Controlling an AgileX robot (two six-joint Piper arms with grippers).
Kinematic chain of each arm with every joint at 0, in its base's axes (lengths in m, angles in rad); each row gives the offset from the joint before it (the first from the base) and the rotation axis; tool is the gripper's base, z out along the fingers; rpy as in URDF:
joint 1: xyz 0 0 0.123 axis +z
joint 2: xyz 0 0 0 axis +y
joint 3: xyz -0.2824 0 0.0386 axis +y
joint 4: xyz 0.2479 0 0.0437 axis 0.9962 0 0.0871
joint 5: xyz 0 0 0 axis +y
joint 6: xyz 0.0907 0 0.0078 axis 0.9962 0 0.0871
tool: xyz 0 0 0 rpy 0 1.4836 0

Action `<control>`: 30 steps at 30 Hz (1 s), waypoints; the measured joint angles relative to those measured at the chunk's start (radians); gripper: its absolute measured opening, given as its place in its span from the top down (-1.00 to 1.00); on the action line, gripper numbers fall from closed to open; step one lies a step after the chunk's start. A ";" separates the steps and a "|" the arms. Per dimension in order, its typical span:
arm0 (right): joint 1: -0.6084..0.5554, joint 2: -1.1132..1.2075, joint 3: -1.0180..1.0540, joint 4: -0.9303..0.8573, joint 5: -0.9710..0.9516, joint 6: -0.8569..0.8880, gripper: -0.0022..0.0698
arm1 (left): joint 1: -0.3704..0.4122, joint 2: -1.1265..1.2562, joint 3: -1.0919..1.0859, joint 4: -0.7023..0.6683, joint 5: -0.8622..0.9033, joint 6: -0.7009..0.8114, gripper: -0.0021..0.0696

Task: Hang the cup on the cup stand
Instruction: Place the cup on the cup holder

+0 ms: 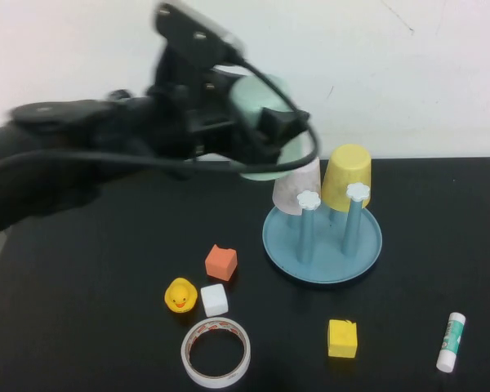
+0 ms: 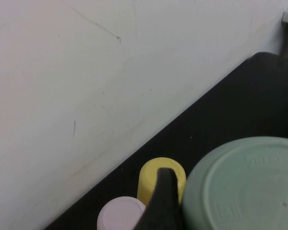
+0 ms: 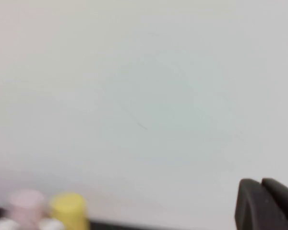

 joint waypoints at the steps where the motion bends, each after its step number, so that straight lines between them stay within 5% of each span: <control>1: 0.000 0.000 0.008 0.018 0.034 0.000 0.94 | -0.005 0.036 -0.027 0.000 -0.002 0.003 -0.66; 15: 0.000 0.000 0.036 0.173 0.222 0.000 0.94 | -0.012 0.454 -0.298 -0.006 -0.006 -0.045 -0.66; 30: 0.000 0.000 0.036 0.173 0.222 0.000 0.94 | -0.018 0.538 -0.300 -0.006 0.056 -0.044 -0.66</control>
